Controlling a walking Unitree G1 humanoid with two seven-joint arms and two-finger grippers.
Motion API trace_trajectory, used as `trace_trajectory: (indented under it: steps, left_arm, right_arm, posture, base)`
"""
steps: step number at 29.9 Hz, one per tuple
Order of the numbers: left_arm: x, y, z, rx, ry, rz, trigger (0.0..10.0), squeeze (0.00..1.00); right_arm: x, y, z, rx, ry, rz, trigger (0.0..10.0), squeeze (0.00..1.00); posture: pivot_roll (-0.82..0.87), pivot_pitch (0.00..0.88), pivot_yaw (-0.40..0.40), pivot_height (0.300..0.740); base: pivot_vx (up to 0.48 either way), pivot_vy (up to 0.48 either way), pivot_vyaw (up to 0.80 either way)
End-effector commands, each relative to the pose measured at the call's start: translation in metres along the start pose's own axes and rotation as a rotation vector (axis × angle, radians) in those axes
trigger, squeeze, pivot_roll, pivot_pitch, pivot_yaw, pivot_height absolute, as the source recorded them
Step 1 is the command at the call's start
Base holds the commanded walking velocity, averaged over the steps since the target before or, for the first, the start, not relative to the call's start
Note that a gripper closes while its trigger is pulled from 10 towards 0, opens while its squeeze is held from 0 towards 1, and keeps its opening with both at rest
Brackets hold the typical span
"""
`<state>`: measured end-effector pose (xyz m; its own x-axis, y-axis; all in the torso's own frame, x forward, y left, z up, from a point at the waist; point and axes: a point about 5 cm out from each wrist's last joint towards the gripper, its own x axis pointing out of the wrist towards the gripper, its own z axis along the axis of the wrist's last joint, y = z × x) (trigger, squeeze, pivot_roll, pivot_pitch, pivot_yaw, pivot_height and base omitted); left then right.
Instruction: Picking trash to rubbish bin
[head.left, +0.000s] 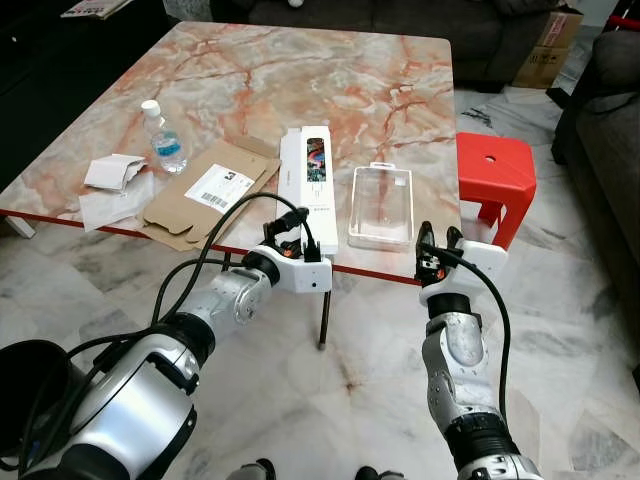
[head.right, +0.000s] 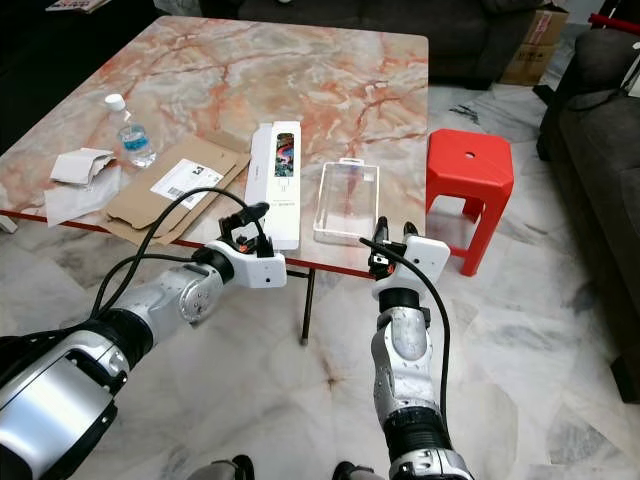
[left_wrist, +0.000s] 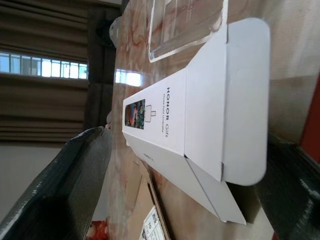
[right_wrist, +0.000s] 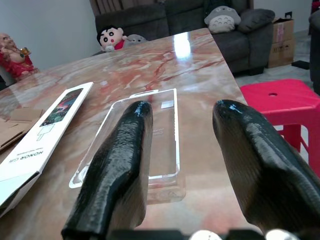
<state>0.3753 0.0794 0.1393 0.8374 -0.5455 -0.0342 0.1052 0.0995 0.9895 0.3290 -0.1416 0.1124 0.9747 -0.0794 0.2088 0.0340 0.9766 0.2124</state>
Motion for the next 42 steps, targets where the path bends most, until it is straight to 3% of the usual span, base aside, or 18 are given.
trace_trajectory:
  steps: [1, 13, 27, 28, 29, 42]
  left_arm:
    - [0.002, -0.004, 0.001, 0.008, 0.021, -0.011, 10.0, 0.00]
    - [0.011, -0.009, 0.018, -0.007, -0.004, -0.017, 10.0, 0.00]
    - [0.016, -0.005, 0.011, 0.090, 0.111, -0.017, 10.0, 0.00]
    - [0.016, -0.005, 0.011, 0.088, 0.111, -0.021, 2.8, 0.00]
    - [0.015, -0.006, 0.011, 0.083, 0.106, -0.025, 0.0, 0.00]
    - [0.015, -0.010, 0.020, 0.029, 0.065, 0.010, 0.0, 0.00]
  right_arm:
    - [-0.001, 0.001, -0.002, 0.006, 0.008, 0.000, 10.0, 0.00]
    - [-0.001, 0.000, -0.001, 0.004, 0.007, -0.004, 10.0, 0.00]
    - [-0.004, -0.003, -0.002, 0.003, 0.003, -0.015, 10.0, 0.00]
    - [-0.005, -0.003, -0.002, 0.003, 0.004, -0.015, 10.0, 0.00]
    - [-0.005, -0.003, -0.002, 0.003, 0.005, -0.015, 10.0, 0.00]
    - [-0.006, -0.001, -0.003, 0.004, 0.006, -0.013, 10.0, 0.00]
  posture:
    - [0.11, 0.151, 0.002, 0.740]
    - [0.10, 0.150, 0.005, 0.740]
    - [0.08, 0.150, 0.013, 0.740]
    - [0.08, 0.150, 0.013, 0.740]
    - [0.08, 0.148, 0.015, 0.740]
    - [0.07, 0.128, 0.019, 0.740]
  base:
    - [0.000, 0.000, 0.00]
    - [0.000, 0.000, 0.00]
    - [0.000, 0.000, 0.00]
    - [0.000, 0.000, 0.00]
    - [0.000, 0.000, 0.00]
    - [0.000, 0.000, 0.00]
